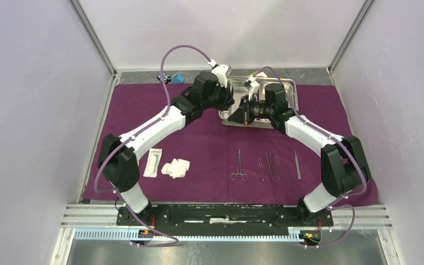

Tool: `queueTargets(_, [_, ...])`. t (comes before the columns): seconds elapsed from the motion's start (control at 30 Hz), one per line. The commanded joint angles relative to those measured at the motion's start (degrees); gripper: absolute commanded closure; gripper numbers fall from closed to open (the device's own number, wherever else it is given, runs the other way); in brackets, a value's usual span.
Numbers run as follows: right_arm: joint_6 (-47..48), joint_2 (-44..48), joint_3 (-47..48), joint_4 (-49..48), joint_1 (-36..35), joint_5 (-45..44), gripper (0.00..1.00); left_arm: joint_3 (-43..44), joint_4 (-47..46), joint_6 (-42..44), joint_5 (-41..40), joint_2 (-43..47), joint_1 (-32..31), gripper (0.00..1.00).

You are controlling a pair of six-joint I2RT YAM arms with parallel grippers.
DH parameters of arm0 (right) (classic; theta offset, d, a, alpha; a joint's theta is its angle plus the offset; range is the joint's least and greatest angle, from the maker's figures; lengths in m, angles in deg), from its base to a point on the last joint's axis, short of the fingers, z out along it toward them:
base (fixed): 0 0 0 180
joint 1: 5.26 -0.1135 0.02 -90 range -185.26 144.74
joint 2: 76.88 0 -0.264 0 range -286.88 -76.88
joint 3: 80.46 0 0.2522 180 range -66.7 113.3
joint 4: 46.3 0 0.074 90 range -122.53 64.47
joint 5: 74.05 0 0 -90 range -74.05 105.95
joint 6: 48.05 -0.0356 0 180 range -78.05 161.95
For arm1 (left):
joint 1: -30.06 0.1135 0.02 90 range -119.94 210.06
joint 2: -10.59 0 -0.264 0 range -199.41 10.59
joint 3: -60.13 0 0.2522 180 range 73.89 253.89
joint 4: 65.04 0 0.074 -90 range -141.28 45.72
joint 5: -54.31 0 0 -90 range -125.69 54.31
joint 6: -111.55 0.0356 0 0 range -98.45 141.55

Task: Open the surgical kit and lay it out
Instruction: Place the medical item in the surgical kit.

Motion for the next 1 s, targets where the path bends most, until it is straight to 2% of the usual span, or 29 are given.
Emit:
queueTargets(0.0, [0.3,0.6,-0.1,-4.4,0.1,3.4,0.83,-0.1,-1.2,3.4,-1.9,1.3,0.1,0.94])
queueTargets(0.2, [5.4,2.4,0.2,-2.0,0.6,3.6,0.5,-1.1,-0.4,3.3,-2.9,2.4,0.1,0.98])
queueTargets(0.3, [9.3,3.7,0.5,0.7,2.0,3.5,0.44,-2.8,1.0,2.5,-4.5,3.6,0.1,0.98])
queueTargets(0.63, [18.6,5.3,-2.0,7.7,16.2,3.3,0.41,-12.7,8.0,-7.0,-4.4,8.0,-1.9,0.98])
queueTargets(0.8, [25.4,4.7,-2.6,12.4,19.5,1.7,0.41,-17.4,9.4,-13.3,-1.6,9.1,-3.0,0.98])
queueTargets(0.97, [33.7,7.3,-3.8,17.2,20.2,-3.3,0.4,-22.3,9.4,-21.1,1.1,10.2,-5.2,0.98])
